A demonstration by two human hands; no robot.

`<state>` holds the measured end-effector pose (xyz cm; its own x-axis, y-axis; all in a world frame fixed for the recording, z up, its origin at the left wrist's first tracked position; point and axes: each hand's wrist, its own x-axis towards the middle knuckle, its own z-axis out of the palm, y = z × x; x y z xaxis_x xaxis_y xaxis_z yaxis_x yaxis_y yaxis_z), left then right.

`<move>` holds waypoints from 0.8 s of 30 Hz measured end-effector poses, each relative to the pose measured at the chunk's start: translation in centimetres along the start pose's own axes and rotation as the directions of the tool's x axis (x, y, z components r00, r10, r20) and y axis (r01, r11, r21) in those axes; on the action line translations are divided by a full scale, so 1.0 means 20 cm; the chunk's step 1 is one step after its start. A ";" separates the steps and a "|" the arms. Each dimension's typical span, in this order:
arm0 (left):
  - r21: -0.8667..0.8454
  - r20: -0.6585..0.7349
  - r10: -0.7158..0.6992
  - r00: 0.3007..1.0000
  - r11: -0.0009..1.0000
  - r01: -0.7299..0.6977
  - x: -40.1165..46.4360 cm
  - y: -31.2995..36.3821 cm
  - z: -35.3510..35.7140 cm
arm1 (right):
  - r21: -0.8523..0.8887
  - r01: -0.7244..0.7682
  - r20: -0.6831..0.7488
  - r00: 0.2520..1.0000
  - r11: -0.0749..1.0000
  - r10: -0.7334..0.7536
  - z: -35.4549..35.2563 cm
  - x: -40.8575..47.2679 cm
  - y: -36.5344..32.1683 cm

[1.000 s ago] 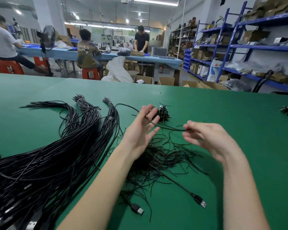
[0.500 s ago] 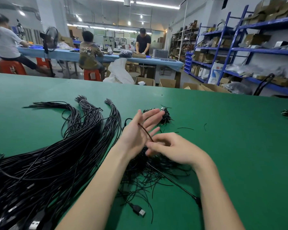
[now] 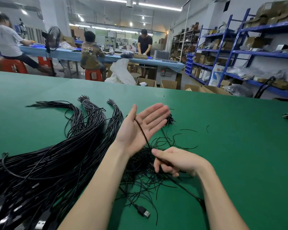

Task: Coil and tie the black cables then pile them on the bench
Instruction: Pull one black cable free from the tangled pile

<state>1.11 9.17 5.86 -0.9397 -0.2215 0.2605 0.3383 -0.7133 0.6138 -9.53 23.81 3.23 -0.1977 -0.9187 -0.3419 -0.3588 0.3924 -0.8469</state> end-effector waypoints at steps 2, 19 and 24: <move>0.124 0.096 -0.131 0.987 0.985 0.119 -0.03 0.02 0.00 | -0.224 -0.035 -0.085 0.996 0.974 0.016 -0.06 0.01 -0.04; 0.741 -0.267 -0.095 0.959 0.616 0.267 0.02 -0.05 -0.07 | -0.502 0.065 -0.296 0.924 0.862 -0.242 -0.23 -0.09 -0.54; 0.669 -0.199 0.014 0.980 0.733 0.125 0.06 -0.08 -0.06 | -0.096 0.274 -0.366 0.884 0.957 -0.290 -0.08 -0.09 -0.30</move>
<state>-0.53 9.26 4.37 -0.9258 -0.3599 0.1155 0.1635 -0.1056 0.9809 -8.40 23.21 9.67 -0.4045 -0.9099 0.0919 -0.4849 0.1282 -0.8652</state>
